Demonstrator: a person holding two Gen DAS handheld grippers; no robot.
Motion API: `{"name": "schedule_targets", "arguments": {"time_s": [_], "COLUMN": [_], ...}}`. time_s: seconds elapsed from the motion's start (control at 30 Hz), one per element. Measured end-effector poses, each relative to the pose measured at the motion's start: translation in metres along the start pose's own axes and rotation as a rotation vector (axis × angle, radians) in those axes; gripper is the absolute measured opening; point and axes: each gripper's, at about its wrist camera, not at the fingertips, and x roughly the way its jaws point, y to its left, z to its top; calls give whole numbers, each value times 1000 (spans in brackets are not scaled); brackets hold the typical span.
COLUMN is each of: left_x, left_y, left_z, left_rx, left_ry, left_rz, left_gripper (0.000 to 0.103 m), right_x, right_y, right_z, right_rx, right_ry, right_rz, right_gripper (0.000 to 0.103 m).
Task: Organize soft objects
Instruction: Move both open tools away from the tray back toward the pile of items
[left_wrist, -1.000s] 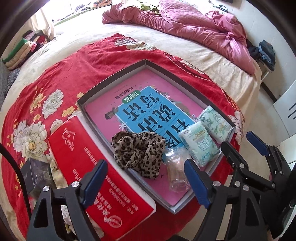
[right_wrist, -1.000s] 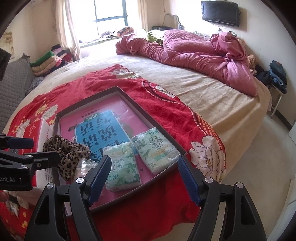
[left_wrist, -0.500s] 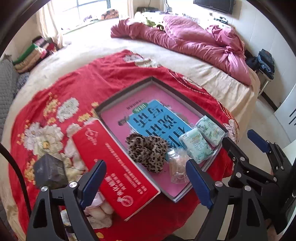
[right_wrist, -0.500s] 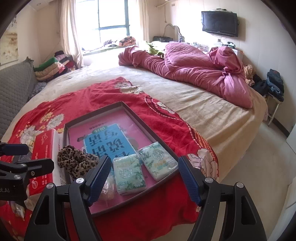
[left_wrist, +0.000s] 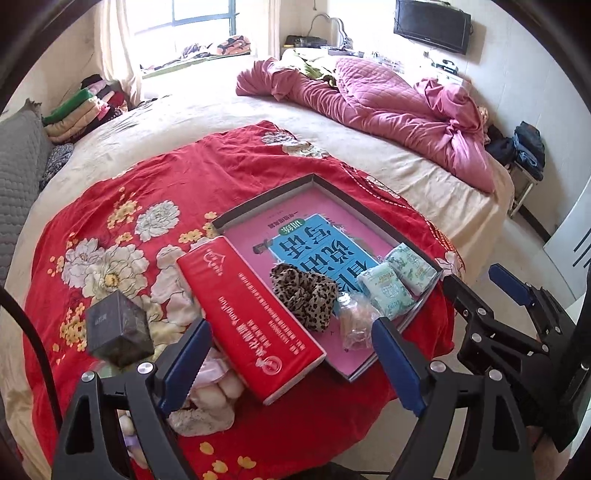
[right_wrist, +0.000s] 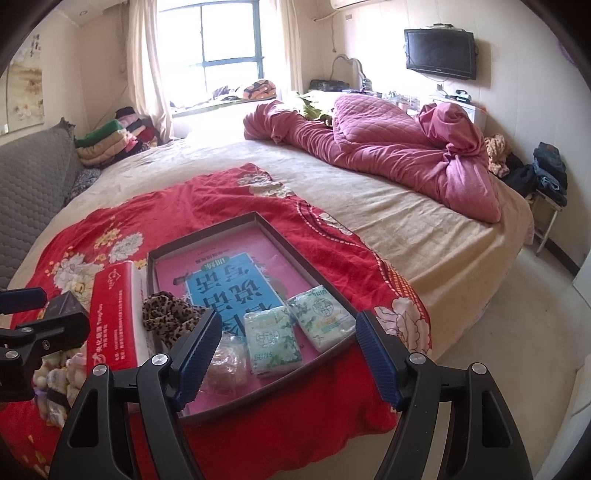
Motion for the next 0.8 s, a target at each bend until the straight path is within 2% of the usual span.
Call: {"name": "schedule_targets", "arguments": {"time_s": [0.23, 0.6, 0.8], "left_x": [-22, -61, -75], "left_y": [26, 103, 134], "left_z": [-10, -33, -46], "left_rx": [-31, -142, -193], "left_ry": [-15, -30, -38], "left_rz": [-3, 79, 83], "left_gripper": [88, 88, 88], "right_x": [-18, -47, -57], "right_y": [24, 74, 102], "right_z": [6, 14, 15], "right_rx": [-42, -121, -170], "right_ry": [-27, -77, -88], "right_rz": [20, 97, 120], "right_gripper": [76, 76, 76]}}
